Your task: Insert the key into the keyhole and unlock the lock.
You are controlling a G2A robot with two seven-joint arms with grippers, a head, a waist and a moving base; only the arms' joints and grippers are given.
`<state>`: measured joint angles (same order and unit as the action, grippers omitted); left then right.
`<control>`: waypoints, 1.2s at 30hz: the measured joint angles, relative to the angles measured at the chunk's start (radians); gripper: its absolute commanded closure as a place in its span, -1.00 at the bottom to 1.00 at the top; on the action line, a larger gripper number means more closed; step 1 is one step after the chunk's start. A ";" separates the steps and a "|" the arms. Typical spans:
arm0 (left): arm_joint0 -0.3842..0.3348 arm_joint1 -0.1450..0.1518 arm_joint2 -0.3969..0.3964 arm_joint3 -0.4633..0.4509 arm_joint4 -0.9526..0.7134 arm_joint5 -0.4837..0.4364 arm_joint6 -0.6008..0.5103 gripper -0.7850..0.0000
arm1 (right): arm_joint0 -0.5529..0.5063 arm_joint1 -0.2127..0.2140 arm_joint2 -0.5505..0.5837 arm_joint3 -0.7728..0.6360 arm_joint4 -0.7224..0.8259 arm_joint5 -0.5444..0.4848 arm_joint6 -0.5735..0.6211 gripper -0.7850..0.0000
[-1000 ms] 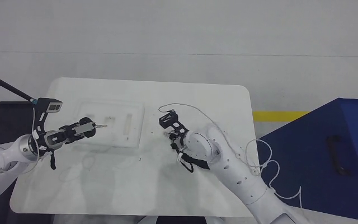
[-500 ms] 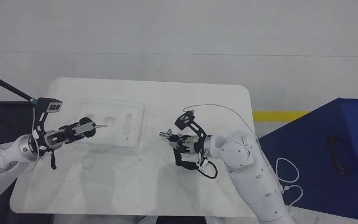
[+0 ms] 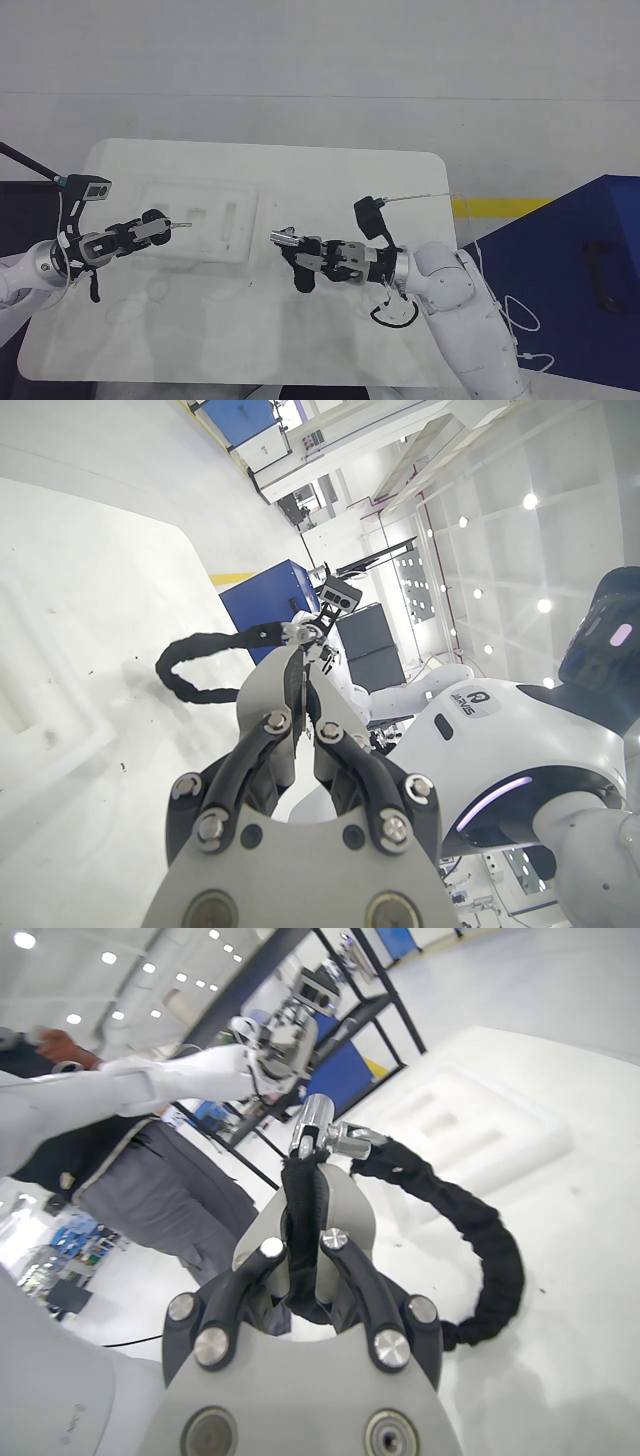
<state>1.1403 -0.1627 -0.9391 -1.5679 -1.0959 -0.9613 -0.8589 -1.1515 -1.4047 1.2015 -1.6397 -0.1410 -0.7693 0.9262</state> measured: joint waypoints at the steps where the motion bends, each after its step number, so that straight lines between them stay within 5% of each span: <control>1: 0.000 0.000 0.000 0.000 0.000 0.000 0.000 1.00 | -0.001 0.000 0.000 -0.002 0.002 0.005 -0.002 1.00; 8: 0.000 0.000 0.000 0.000 0.000 0.000 0.000 1.00 | -0.009 -0.001 -0.017 -0.002 -0.029 0.012 -0.006 1.00; 13: 0.000 0.000 0.000 0.000 0.000 0.000 0.000 1.00 | 0.025 0.005 -0.099 0.060 0.240 -0.030 0.089 1.00; 19: 0.000 0.000 0.000 0.000 0.000 0.000 0.000 1.00 | 0.092 0.010 -0.195 0.128 0.510 0.053 0.177 1.00; 30: 0.001 -0.001 0.000 -0.003 0.002 0.005 0.003 1.00 | 0.112 0.009 -0.217 0.156 0.493 0.058 0.164 1.00; 36: 0.008 -0.021 -0.006 -0.063 0.028 0.049 -0.045 1.00 | 0.096 0.009 -0.229 0.137 0.360 0.141 0.043 1.00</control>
<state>1.1479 -0.1841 -0.9450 -1.6312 -1.0680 -0.9126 -0.9040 -1.0552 -1.3954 0.9723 -1.5028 0.2192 -0.6281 0.9692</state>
